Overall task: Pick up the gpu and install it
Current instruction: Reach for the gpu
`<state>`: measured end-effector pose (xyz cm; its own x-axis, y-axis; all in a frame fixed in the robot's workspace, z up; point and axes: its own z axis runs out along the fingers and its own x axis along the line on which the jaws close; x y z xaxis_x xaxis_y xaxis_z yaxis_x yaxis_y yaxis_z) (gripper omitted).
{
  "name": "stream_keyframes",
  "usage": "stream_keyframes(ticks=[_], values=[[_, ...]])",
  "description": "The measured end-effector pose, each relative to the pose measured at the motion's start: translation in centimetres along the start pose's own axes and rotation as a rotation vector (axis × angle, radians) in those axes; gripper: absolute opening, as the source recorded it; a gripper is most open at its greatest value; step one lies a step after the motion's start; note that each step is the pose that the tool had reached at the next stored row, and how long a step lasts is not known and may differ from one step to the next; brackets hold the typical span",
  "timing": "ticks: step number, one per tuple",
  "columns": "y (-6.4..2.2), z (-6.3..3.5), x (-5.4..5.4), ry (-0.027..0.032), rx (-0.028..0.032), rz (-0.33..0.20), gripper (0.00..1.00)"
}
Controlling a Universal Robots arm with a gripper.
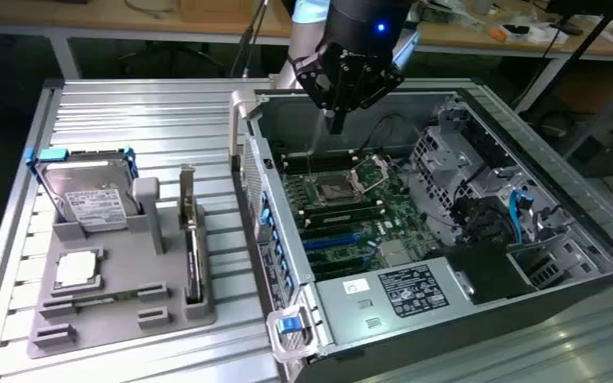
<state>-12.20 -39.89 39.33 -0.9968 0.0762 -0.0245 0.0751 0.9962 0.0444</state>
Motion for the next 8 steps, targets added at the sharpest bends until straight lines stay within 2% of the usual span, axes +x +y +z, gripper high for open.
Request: stream_keyframes(ticks=[8], values=[[-0.02,-0.01,0.23,0.0000,0.0000,0.000,0.11]])
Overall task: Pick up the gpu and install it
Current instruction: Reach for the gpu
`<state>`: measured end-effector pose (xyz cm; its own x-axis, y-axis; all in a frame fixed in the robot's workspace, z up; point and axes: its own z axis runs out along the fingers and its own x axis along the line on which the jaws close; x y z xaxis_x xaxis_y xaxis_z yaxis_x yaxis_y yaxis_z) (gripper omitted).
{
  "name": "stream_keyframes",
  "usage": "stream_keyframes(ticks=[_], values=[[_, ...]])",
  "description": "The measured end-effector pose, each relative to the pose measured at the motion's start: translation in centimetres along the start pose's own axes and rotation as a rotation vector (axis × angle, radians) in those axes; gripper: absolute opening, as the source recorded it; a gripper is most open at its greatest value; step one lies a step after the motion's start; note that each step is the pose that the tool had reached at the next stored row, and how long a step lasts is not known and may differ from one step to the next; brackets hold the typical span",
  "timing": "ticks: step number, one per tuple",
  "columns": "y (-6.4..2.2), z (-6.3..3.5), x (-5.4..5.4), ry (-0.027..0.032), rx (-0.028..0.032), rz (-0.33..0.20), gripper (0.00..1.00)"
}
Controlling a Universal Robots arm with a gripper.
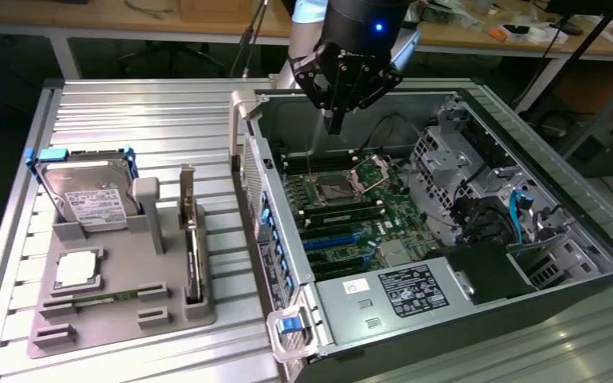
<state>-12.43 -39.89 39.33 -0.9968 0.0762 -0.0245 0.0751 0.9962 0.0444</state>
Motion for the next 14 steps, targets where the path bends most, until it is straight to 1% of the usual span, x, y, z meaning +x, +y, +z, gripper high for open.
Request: stream_keyframes(ticks=[14], values=[[-0.06,-0.02,0.77,0.0000,0.0000,0.000,0.11]])
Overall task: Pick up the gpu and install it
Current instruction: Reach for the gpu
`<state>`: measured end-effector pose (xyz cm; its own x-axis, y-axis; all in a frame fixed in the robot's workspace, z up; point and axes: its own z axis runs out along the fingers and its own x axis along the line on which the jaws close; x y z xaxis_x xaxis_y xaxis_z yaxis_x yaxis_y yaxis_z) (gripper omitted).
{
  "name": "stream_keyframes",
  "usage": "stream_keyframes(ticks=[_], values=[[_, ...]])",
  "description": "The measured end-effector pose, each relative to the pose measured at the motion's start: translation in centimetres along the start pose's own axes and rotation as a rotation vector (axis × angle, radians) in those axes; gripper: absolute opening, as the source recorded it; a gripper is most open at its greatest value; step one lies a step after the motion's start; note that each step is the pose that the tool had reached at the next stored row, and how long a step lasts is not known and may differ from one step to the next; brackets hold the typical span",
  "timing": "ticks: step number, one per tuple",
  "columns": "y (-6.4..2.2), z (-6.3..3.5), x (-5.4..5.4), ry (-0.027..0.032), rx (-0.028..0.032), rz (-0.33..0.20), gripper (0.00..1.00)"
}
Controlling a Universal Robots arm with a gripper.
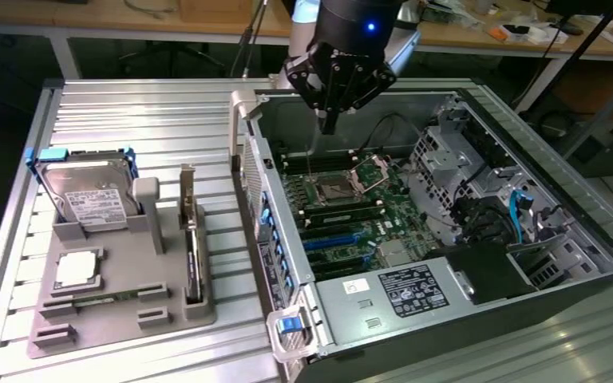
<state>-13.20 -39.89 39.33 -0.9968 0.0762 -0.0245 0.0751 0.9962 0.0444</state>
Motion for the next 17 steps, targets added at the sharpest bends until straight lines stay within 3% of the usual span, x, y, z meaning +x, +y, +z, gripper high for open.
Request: stream_keyframes(ticks=[17], values=[[-0.08,-0.03,1.1,0.0001,0.0000,0.000,0.11]])
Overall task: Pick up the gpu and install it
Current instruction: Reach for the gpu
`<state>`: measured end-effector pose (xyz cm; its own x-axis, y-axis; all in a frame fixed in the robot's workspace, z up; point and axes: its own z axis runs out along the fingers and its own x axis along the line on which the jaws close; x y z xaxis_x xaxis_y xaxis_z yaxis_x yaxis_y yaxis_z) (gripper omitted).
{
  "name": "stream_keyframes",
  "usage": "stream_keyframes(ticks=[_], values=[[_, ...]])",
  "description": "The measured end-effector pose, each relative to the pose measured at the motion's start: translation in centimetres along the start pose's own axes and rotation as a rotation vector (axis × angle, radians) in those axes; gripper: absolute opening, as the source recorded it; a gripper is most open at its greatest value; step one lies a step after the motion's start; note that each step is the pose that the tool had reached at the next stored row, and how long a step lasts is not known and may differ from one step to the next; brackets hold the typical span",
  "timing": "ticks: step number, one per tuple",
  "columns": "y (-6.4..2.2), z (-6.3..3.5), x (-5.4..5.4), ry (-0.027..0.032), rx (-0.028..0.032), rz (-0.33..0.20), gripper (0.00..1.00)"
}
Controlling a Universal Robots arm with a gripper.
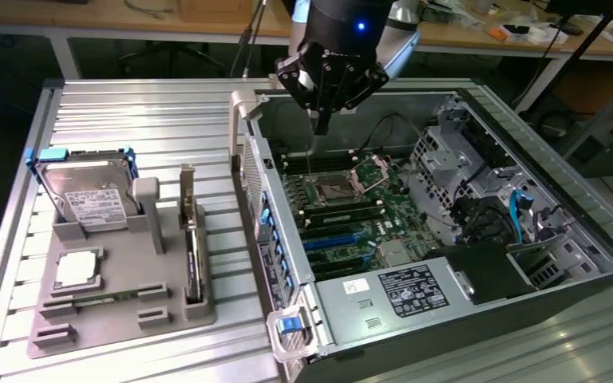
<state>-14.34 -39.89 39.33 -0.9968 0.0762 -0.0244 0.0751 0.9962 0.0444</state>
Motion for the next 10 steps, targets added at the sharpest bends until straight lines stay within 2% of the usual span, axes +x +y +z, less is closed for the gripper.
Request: stream_keyframes(ticks=[10], values=[[-0.08,-0.03,1.04,0.0000,-0.0001,0.000,0.11]])
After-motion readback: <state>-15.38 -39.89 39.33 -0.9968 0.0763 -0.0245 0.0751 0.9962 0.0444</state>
